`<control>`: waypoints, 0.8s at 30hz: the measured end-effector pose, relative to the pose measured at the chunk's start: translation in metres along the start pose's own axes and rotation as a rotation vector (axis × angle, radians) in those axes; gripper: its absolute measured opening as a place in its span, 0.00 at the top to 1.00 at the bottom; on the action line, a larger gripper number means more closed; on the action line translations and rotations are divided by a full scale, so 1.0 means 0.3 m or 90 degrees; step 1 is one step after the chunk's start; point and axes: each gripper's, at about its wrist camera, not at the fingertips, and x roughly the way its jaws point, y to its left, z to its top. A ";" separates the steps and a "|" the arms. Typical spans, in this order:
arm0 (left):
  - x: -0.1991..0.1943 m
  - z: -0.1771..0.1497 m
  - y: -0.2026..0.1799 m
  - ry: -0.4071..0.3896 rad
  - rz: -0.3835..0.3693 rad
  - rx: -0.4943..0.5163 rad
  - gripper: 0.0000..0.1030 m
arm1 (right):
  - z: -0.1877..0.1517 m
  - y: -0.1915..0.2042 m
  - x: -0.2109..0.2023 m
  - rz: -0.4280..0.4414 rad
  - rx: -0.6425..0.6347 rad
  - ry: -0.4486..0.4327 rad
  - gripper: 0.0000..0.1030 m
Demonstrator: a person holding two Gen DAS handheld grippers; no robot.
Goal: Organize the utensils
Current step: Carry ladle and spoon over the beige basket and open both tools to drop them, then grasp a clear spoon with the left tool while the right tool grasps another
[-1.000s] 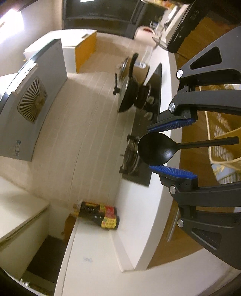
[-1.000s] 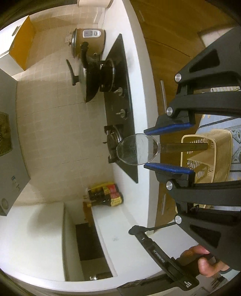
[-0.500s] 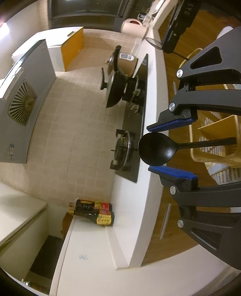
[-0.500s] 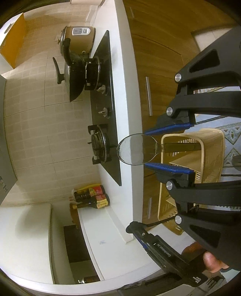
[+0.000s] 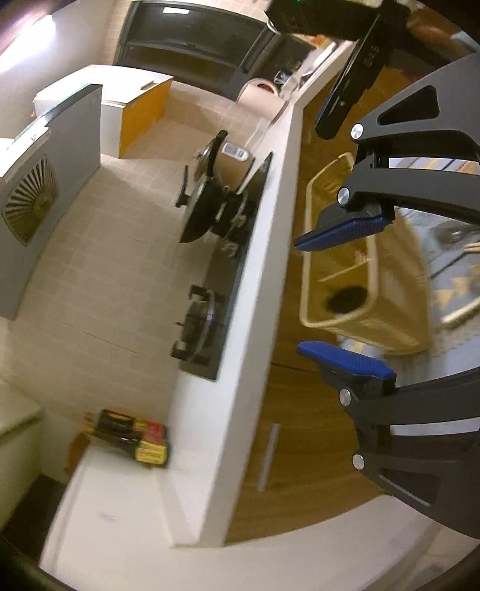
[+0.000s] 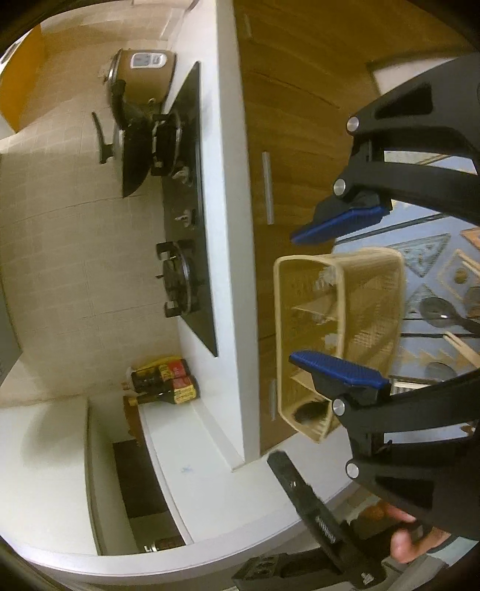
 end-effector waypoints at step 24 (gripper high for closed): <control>0.129 -0.410 0.058 0.455 0.024 0.108 0.48 | -0.331 -0.030 0.193 0.023 0.094 0.400 0.46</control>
